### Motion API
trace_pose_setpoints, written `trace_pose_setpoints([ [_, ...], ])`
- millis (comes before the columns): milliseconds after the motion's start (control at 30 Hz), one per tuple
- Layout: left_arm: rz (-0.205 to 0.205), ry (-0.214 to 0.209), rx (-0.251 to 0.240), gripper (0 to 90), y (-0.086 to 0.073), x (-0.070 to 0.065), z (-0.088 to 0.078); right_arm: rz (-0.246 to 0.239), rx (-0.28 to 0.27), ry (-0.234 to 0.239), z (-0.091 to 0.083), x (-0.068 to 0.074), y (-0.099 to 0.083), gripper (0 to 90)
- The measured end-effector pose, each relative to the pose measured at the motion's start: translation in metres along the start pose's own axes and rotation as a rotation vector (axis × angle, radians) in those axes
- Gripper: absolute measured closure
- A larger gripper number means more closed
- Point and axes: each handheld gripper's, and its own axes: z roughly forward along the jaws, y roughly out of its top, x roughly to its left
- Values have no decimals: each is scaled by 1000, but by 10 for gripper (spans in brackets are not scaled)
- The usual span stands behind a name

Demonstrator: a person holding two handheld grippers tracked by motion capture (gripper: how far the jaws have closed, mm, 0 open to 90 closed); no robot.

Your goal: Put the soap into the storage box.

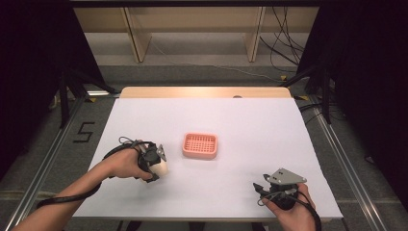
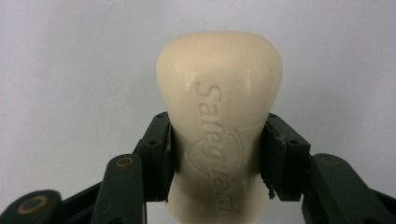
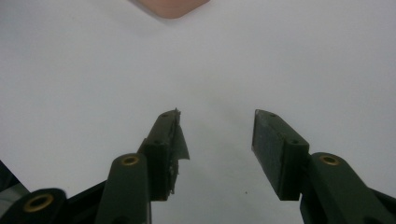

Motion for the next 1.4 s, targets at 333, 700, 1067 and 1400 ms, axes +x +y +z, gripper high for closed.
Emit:
trace_pose_setpoints([
  [333,29,26,-18,497,6,2,-5,2,0,-1,-2,0,1,523],
  [700,63,43,-40,497,21,2,-10,-4,-16,-15,-3,0,2,516],
  [1067,91,40,-52,497,31,4,-10,-2,-15,-30,-5,-2,0,508],
  [1400,114,36,-64,496,43,9,-11,7,-31,-47,-7,-4,-5,506],
])
